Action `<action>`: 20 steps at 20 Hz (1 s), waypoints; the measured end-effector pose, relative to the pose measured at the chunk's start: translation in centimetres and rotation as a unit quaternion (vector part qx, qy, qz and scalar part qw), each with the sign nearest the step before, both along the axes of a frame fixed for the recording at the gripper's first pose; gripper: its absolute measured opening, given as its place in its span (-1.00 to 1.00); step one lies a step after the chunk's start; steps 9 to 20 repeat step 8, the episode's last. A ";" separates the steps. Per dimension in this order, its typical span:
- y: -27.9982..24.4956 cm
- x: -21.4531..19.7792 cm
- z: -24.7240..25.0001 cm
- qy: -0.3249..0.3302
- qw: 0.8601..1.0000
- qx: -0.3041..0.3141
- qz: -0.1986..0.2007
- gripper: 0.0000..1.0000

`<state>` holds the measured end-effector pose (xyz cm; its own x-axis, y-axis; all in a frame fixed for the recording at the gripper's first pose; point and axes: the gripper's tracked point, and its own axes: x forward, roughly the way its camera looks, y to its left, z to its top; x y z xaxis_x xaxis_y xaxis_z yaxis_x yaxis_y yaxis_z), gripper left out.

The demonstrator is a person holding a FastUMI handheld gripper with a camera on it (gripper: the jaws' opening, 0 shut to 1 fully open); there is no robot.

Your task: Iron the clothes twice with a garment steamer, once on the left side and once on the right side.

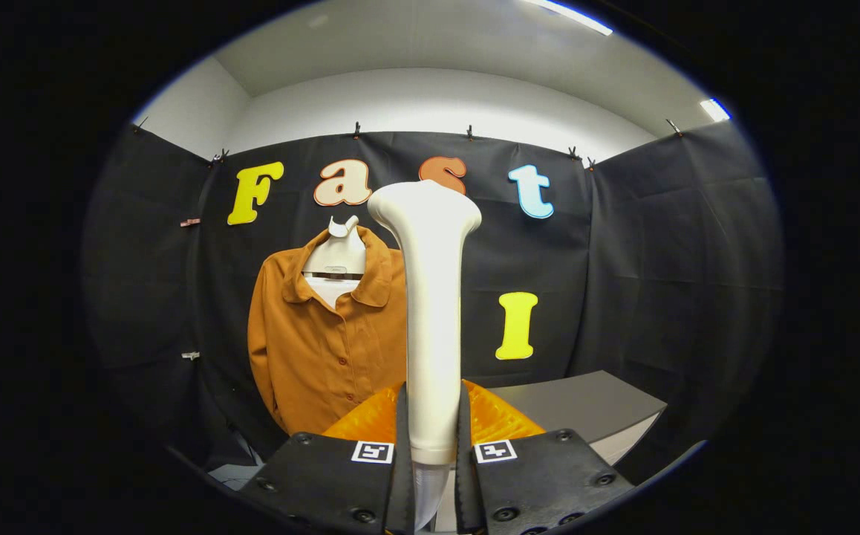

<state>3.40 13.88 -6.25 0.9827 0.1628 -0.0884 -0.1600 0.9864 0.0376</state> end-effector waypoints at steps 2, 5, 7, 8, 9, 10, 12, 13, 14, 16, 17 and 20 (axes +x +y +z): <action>-0.1 0.1 0.0 0.001 1.000 0.001 -0.002 -0.50; 0.0 0.0 0.2 0.000 1.000 0.000 -0.003 -0.51; 0.1 -0.1 0.2 -0.002 1.000 0.000 -0.003 -0.51; 0.2 -0.2 0.3 -0.002 1.000 0.000 -0.002 -0.51; 0.2 -0.2 0.3 -0.002 1.000 0.000 -0.002 -0.51; 0.2 -0.2 0.3 -0.002 1.000 0.000 -0.002 -0.51; 0.2 -0.2 0.3 -0.002 1.000 0.000 -0.002 -0.51; 0.2 -0.2 0.3 -0.002 1.000 0.000 -0.002 -0.51; 0.2 -0.2 0.3 -0.002 1.000 0.000 -0.002 -0.51; 0.2 -0.2 0.3 -0.002 1.000 0.000 -0.002 -0.51; 0.2 -0.2 0.3 -0.002 1.000 0.000 -0.002 -0.51; 0.2 -0.2 0.3 -0.002 1.000 0.000 -0.002 -0.51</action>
